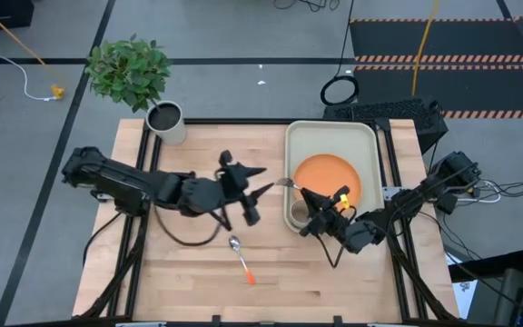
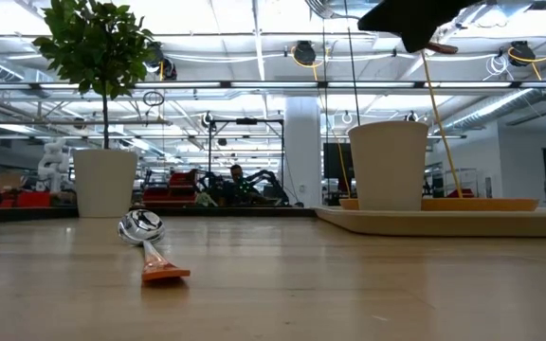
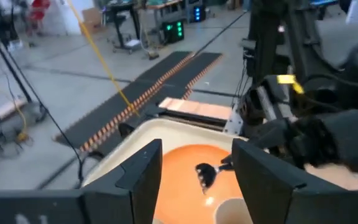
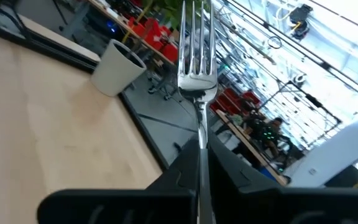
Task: Pick and place plate/cup/fork/spoon on tray
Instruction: Put the orange fork on the gray tray to the top of the orange plate
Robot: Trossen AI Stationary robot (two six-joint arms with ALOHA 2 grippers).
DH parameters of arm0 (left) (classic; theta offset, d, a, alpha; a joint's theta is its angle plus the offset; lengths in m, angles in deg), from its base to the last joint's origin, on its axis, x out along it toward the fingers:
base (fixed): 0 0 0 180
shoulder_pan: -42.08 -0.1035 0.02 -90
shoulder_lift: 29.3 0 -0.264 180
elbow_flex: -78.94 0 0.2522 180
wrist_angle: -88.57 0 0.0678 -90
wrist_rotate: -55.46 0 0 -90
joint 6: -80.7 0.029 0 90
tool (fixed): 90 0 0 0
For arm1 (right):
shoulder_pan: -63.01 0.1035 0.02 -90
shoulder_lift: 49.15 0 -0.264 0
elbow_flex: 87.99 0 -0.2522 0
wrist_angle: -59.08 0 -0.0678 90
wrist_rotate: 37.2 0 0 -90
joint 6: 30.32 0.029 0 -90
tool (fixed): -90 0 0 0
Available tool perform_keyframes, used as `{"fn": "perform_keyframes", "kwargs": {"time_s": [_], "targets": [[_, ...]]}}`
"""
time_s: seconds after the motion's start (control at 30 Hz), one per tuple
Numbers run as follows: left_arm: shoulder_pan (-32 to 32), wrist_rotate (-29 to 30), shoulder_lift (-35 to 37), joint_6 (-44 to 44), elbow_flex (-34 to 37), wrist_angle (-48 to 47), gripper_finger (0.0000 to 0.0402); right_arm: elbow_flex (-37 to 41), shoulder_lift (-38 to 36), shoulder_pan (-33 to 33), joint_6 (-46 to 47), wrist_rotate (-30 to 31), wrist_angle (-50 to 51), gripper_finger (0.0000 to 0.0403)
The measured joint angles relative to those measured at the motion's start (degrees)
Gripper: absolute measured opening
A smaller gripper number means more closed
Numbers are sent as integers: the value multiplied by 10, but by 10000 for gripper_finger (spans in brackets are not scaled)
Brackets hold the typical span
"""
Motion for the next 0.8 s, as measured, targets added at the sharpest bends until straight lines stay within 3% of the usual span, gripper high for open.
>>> {"fn": "perform_keyframes", "kwargs": {"time_s": [0.13, 0.23, 0.37, 0.5, 0.67, 0.8], "targets": [[9, 0, 22, 35, 0, -50, 197, 0, -29, -26, -12, -7, 17, 4], [8, 2, 28, 27, 0, -82, 198, 0, -69, -57, 33, -64, 69, 4], [3, 10, 27, 18, 0, -124, 198, 0, -120, -133, 184, -224, 175, 4], [0, 11, 27, -8, 0, -176, 198, 0, -149, -228, 260, -350, 262, 4], [0, 11, 27, -54, 0, -258, 198, -17, -181, -361, 258, -514, 385, 4], [0, 11, 27, -80, 0, -302, 198, -44, -186, -475, 182, -643, 508, 4]]}}
